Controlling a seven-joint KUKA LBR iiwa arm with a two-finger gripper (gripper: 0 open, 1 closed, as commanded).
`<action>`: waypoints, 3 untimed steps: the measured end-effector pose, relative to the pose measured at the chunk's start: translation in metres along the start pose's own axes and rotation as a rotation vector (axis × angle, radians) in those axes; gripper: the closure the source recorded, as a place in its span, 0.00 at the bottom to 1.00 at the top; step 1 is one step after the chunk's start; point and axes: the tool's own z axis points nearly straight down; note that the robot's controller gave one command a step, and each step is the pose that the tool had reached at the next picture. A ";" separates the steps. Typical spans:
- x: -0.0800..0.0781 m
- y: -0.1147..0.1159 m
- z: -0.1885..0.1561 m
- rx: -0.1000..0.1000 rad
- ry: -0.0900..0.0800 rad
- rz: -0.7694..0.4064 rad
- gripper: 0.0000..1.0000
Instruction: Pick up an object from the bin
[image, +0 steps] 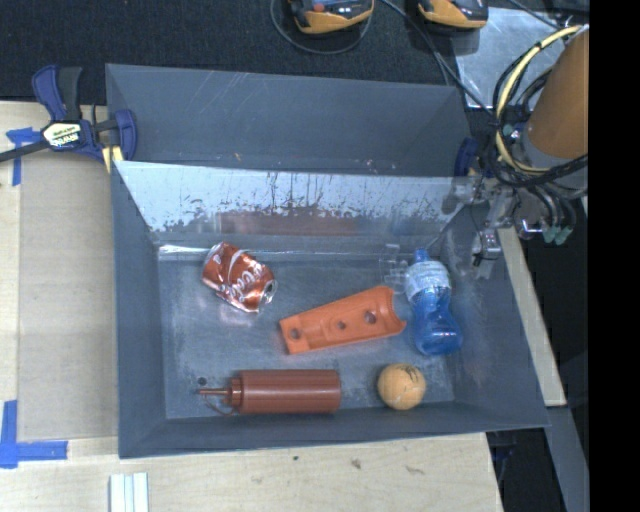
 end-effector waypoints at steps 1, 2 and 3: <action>-0.011 0.017 0.092 0.002 -0.007 -0.083 0.00; -0.012 0.038 0.121 0.000 -0.002 0.161 0.00; -0.009 0.080 0.163 0.003 -0.010 -0.177 0.00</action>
Offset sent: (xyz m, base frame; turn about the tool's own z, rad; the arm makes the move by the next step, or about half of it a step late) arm 0.0121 0.0437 -0.1201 0.1747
